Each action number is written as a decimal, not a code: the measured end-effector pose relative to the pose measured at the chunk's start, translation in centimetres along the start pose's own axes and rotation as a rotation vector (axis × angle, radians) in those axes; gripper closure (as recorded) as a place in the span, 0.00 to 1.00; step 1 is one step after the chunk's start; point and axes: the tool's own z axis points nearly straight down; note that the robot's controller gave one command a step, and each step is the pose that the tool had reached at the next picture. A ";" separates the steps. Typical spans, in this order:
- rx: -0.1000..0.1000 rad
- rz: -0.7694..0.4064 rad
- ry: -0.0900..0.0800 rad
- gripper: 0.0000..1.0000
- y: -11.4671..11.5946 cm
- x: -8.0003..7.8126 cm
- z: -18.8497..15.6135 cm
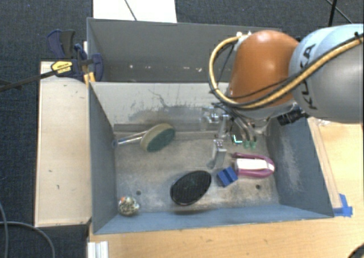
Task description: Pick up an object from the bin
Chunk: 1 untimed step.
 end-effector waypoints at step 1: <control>0.000 -0.299 -0.007 0.00 -0.1 6.4 12.8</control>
Offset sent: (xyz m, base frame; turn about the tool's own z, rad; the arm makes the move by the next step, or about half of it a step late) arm -0.0648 -0.0018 -0.1261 -0.2989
